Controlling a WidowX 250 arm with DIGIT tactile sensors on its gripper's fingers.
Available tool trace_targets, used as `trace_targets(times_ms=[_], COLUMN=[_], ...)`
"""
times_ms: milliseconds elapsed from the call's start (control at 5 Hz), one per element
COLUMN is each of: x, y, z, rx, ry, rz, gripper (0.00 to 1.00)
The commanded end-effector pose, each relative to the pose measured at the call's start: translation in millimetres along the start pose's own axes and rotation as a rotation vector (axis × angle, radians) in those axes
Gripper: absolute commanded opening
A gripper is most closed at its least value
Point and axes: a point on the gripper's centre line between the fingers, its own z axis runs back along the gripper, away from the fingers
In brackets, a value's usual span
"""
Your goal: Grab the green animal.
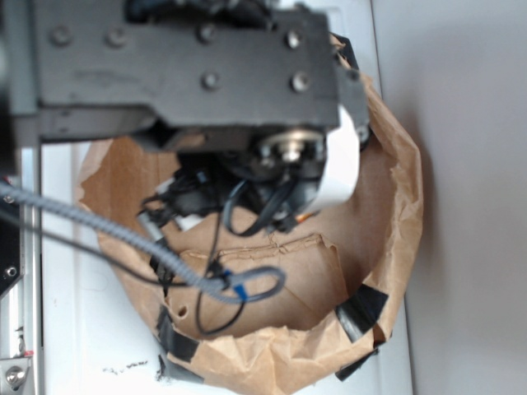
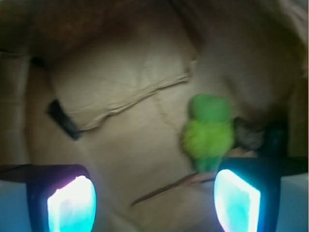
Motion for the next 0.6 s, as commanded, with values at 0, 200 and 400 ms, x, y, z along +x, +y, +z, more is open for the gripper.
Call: trace_targets(times_ms=[0, 200, 400], x=[30.9, 46.9, 56.0], y=[1.8, 11.9, 17.4], z=[-27.7, -34.7, -39.7], rx=[0.108, 0.084, 0.066], ry=[-0.068, -0.070, -0.073], rz=[-0.033, -0.018, -0.007], gripper=[1.00, 1.00, 1.00])
